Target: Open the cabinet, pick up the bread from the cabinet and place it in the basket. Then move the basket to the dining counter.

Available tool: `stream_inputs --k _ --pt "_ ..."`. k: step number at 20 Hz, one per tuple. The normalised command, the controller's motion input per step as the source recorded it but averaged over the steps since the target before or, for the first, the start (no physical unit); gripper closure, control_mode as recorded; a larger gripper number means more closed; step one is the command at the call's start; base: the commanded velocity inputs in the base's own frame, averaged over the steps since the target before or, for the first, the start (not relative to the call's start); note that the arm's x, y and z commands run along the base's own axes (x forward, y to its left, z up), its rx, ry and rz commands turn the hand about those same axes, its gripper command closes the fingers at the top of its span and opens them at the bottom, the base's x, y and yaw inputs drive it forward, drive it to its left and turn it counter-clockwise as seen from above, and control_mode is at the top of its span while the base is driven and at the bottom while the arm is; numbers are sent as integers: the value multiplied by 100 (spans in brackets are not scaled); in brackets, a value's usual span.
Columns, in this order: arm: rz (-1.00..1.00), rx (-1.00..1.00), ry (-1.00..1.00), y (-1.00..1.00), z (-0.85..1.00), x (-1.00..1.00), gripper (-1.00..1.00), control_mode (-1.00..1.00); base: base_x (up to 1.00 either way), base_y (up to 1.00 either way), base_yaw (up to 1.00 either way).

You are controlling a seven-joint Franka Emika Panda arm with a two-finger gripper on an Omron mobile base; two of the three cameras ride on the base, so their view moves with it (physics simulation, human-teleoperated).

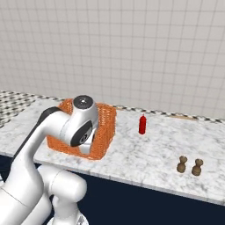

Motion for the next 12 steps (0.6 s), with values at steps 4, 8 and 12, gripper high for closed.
stream_inputs --k 4,8,12 --pt "0 -2 12 0 -39 100 100 -100 0 0 0" --pt "0 -5 3 0 -54 99 100 -100 0 0 0" --pt "0 -7 9 0 -69 67 100 -100 0 0 0"
